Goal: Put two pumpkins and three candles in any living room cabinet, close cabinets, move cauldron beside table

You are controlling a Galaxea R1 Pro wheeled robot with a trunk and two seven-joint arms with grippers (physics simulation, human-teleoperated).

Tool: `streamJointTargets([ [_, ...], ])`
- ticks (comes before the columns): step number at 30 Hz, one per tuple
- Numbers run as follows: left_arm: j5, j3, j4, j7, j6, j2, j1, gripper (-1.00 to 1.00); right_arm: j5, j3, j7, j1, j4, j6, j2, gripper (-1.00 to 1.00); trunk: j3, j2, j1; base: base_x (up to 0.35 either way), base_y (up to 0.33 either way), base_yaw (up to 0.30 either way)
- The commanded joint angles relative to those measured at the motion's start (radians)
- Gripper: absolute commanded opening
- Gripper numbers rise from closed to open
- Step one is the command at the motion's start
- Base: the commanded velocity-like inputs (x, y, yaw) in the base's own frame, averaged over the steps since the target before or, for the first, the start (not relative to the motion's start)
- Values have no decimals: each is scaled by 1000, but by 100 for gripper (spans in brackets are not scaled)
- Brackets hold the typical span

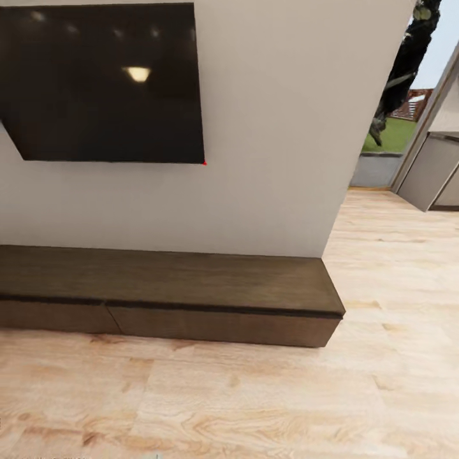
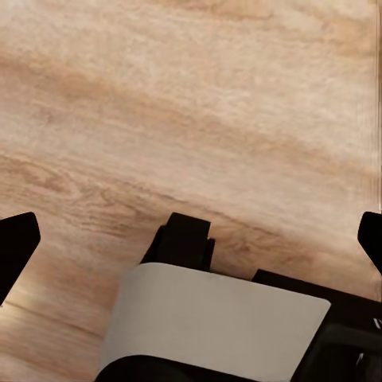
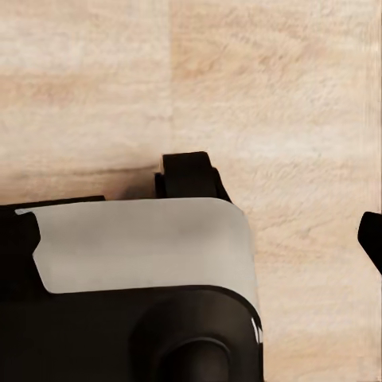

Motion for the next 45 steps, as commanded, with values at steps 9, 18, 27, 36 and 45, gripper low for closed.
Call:
streamJointTargets([
  [9, 6, 0, 2, -3, -2, 2, 0, 100, 3, 2, 3, 0, -17, 0, -8, 100, -4, 0, 0, 271, -161, 229],
  [18, 3, 0, -4, -3, -1, -4, 0, 100, 6, 3, 8, 0, -18, -63, -10, 100, -4, 0, 0, 283, -1, 4],
  [27, -8, -35, -22, -13, -64, -47, -1, 100, 13, 137, 6, 0, -17, -308, -2, 100, -4, 0, 0, 1, 0, 0],
  [36, -168, -42, -41, -18, -166, -94, -33, 100, 54, 148, -7, -42, -18, -347, 1, 100, -4, 0, 0, 0, 0, 0],
  [45, -201, -36, -42, 51, -145, -108, -210, 100, 49, 145, -66, -207, -22, -121, 4, 100, -4, 0, 0, 0, 0, 0],
])
